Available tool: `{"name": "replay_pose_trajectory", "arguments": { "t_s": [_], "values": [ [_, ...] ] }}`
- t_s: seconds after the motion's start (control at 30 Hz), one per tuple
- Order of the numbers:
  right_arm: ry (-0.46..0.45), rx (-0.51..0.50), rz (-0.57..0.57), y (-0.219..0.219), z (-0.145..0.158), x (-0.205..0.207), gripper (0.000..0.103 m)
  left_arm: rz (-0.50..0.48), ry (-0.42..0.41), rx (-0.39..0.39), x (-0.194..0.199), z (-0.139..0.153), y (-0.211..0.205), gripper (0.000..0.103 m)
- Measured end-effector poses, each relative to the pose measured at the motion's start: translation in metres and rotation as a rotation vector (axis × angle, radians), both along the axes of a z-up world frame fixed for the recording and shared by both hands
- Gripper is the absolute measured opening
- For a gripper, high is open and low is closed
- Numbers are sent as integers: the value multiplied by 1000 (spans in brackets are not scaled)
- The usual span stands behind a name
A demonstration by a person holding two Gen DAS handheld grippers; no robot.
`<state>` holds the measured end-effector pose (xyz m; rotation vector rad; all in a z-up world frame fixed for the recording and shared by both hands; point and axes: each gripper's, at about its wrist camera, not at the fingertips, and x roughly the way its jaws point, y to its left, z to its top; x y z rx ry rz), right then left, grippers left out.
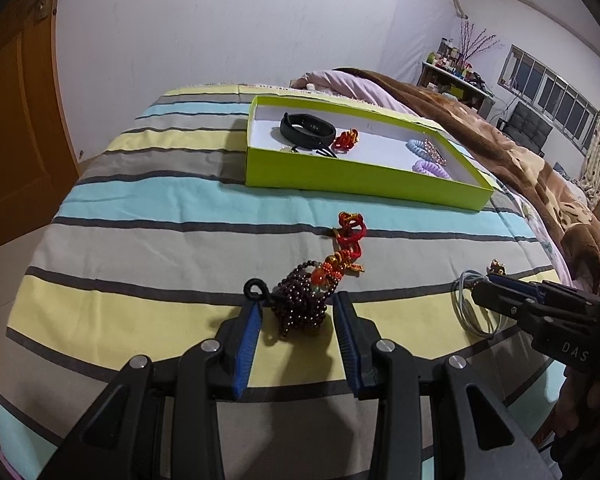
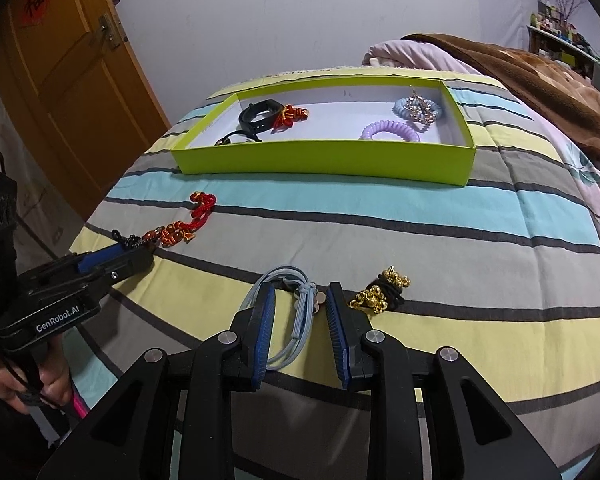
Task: Organize jewelry
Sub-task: 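Grasp the grey coil hair tie with the right tool while the left grasps the dark beaded ornament, then carry both items into the green box and open both tools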
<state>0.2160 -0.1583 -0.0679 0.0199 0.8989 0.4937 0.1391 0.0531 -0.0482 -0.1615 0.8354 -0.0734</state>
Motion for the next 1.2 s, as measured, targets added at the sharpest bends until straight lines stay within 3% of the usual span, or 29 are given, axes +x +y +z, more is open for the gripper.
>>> {"name": "replay_pose_trajectory", "arguments": {
  "t_s": [0.1, 0.23, 0.67, 1.2],
  "values": [
    [-10, 1, -3, -1, 0, 0, 16, 6, -7, -2, 0, 0, 0, 29],
    [-18, 9, -6, -2, 1, 0, 8, 21, -16, 9, -2, -1, 0, 26],
    [-75, 25, -3, -7, 20, -11, 8, 27, -53, -3, -17, 14, -1, 22],
    [-183, 70, -31, -23, 65, -43, 8, -14, -187, 0, -49, 65, -14, 22]
  ]
}}
